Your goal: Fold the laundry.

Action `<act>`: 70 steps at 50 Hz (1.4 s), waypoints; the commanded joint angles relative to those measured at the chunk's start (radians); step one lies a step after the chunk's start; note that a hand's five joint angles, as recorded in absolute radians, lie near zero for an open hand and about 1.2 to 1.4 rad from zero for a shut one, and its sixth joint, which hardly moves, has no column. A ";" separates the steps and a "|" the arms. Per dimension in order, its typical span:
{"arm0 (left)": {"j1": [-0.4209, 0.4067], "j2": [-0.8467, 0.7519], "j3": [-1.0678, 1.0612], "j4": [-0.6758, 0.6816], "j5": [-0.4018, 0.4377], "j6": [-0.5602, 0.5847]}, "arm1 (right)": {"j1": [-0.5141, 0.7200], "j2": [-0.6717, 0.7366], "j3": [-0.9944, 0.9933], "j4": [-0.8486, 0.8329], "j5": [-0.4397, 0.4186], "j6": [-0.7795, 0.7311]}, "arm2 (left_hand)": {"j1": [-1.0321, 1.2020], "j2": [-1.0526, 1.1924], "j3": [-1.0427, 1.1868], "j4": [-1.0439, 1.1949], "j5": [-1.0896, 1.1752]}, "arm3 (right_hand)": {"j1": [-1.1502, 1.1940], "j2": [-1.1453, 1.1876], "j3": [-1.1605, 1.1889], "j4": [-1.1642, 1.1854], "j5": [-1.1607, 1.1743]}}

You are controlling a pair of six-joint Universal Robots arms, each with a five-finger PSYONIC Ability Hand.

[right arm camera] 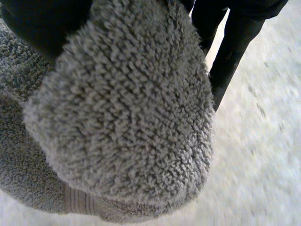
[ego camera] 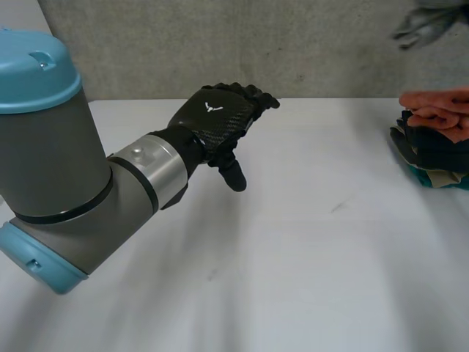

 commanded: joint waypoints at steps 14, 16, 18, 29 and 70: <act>-0.005 -0.020 -0.012 0.000 -0.002 0.002 | -0.291 0.352 -0.031 -0.032 -0.358 0.199 | 0.018 0.006 0.003 0.010 -0.013 | 0.367 0.246 0.234 0.207 0.305; -0.009 -0.020 -0.018 0.000 -0.002 0.002 | -0.302 0.375 -0.019 -0.060 -0.358 0.199 | 0.021 0.009 0.006 0.013 -0.010 | 0.367 0.246 0.234 0.207 0.305; -0.012 -0.020 -0.023 0.001 -0.002 0.004 | -0.309 0.386 -0.009 -0.074 -0.356 0.197 | 0.021 0.009 0.006 0.013 -0.010 | 0.367 0.246 0.234 0.207 0.305; -0.014 -0.030 -0.029 0.001 -0.002 0.009 | -0.329 0.331 0.084 -0.081 -0.353 0.190 | 0.021 0.009 0.006 0.013 -0.010 | -0.059 -0.180 -0.192 -0.219 -0.121; -0.052 0.180 0.009 0.034 -0.054 -0.001 | -0.243 -0.397 0.273 0.434 0.199 -0.180 | 0.013 0.000 -0.003 0.004 -0.019 | -0.855 -0.976 -0.987 -1.015 -0.917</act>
